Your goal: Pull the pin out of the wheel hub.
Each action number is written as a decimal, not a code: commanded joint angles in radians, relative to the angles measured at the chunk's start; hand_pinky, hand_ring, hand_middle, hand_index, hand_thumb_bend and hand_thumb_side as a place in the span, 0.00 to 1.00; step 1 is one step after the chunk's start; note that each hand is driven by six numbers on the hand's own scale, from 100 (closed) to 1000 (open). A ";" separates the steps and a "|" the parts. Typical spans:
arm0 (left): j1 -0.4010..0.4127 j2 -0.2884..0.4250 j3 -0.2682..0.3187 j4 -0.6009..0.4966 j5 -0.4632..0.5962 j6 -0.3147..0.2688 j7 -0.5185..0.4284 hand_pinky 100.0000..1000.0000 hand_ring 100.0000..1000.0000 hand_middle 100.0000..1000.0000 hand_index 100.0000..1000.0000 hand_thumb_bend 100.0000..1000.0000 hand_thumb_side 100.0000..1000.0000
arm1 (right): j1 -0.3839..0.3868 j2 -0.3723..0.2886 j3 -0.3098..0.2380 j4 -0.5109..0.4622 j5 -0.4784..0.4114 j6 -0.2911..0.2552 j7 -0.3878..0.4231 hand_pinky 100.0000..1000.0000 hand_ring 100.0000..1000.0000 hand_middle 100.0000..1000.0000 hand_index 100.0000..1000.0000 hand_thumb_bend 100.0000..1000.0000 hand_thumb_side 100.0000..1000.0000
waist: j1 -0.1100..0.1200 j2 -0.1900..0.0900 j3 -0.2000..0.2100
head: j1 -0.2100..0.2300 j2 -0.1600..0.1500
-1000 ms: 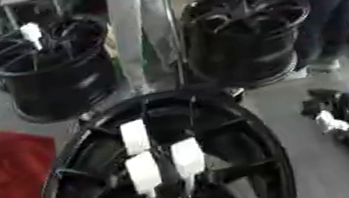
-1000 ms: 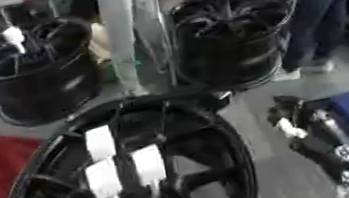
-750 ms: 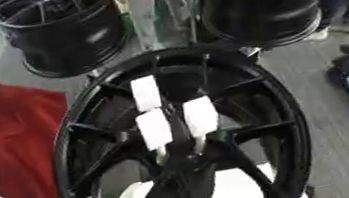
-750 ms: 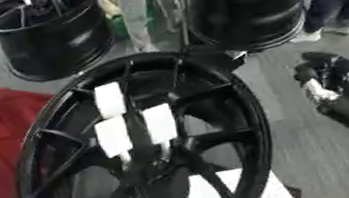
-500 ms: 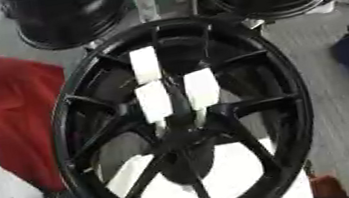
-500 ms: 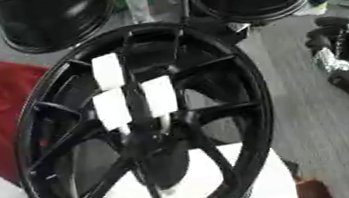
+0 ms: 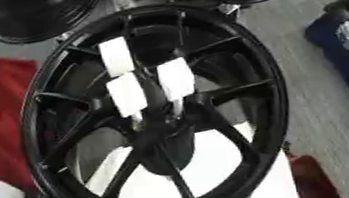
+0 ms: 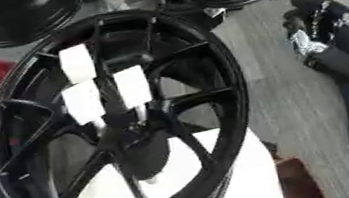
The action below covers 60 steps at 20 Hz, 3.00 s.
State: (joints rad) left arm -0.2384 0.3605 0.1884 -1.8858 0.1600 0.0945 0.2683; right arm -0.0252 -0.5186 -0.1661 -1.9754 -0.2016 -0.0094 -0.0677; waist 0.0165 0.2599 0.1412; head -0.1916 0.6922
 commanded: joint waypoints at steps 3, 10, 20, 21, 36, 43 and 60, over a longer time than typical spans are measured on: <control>-0.013 0.035 0.007 -0.020 0.008 -0.001 0.002 0.68 0.50 0.43 0.68 0.44 0.46 | -0.005 -0.045 -0.004 -0.025 0.010 -0.017 0.010 0.92 0.74 0.67 0.80 0.00 0.20 | -0.002 -0.011 -0.003 | 0.005 -0.019; -0.023 0.049 0.002 -0.024 0.007 0.002 -0.001 0.68 0.50 0.43 0.68 0.44 0.46 | 0.002 -0.101 0.002 -0.025 0.024 -0.055 0.032 0.92 0.74 0.67 0.80 0.00 0.16 | -0.007 -0.008 -0.007 | 0.017 0.001; -0.035 0.085 -0.012 -0.032 -0.006 0.011 -0.011 0.68 0.50 0.43 0.68 0.44 0.46 | -0.044 -0.321 0.103 -0.025 0.138 -0.174 0.148 0.87 0.75 0.67 0.79 0.16 0.11 | -0.035 -0.003 -0.017 | 0.028 0.044; -0.034 0.088 -0.013 -0.031 -0.008 0.012 -0.012 0.68 0.50 0.43 0.68 0.44 0.46 | -0.056 -0.346 0.120 -0.025 0.153 -0.177 0.163 0.87 0.75 0.67 0.78 0.19 0.12 | -0.039 -0.004 -0.018 | 0.026 0.043; -0.023 0.096 -0.022 -0.020 -0.009 0.020 -0.025 0.68 0.50 0.43 0.68 0.44 0.46 | -0.393 -0.823 0.242 -0.025 0.028 -0.069 0.512 0.86 0.77 0.69 0.79 0.29 0.25 | -0.047 -0.018 -0.013 | 0.000 0.035; -0.026 0.097 -0.029 -0.016 -0.010 0.021 -0.030 0.68 0.50 0.43 0.68 0.44 0.46 | -0.581 -0.778 0.337 -0.025 -0.008 0.032 0.653 0.86 0.77 0.69 0.81 0.31 0.34 | -0.049 -0.033 -0.013 | -0.018 0.039; 0.022 0.109 -0.007 0.044 -0.018 0.027 -0.004 0.68 0.49 0.42 0.68 0.44 0.47 | -0.995 -0.391 0.588 0.152 0.181 0.182 0.943 0.86 0.78 0.70 0.81 0.36 0.38 | -0.063 -0.089 -0.068 | 0.017 0.078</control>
State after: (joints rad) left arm -0.2120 0.4316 0.1671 -1.8361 0.1457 0.1225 0.2577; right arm -1.0001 -0.9212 0.4215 -1.8462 -0.0387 0.1754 0.8621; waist -0.0502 0.1968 0.0717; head -0.1837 0.7643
